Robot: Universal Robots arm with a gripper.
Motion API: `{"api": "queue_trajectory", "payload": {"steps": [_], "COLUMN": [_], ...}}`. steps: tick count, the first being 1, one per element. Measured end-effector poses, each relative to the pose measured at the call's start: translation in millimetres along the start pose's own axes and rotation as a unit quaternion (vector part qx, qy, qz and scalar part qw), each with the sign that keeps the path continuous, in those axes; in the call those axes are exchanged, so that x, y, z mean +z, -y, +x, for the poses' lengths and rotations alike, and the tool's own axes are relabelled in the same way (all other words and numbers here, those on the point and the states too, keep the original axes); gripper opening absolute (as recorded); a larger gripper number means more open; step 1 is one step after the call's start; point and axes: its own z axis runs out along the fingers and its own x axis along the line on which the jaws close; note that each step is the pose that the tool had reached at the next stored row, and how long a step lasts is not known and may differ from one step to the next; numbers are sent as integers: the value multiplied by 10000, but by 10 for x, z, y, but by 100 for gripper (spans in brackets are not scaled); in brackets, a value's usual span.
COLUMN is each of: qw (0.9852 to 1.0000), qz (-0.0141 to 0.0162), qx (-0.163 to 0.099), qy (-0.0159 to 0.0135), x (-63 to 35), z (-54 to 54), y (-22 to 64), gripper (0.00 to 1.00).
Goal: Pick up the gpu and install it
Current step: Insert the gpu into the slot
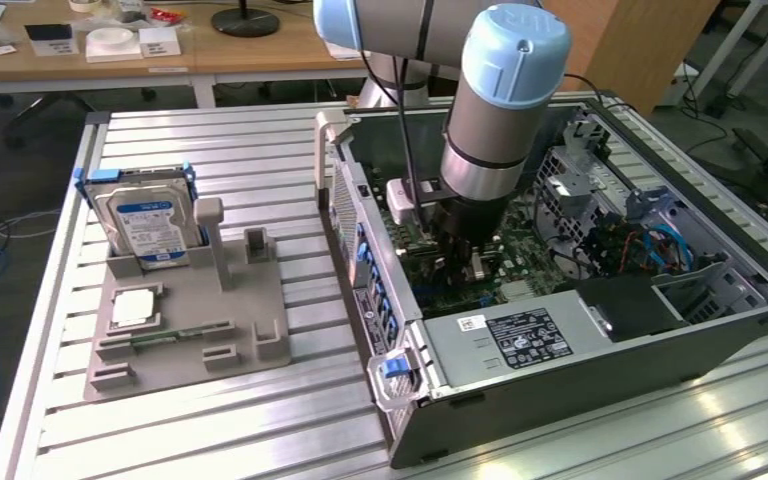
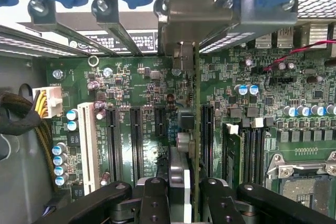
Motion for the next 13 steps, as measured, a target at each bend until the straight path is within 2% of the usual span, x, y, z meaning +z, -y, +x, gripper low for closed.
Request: {"api": "queue_trajectory", "payload": {"steps": [2,5,13], "qw": [10000,10000,10000], "qz": [6,0,0], "qx": [0,-1,0], "qy": [13,1,0], "x": [-18,-35,-15], "z": [-4,-2,-3], "y": [2,1,-11], "gripper": [28,28,28]}}
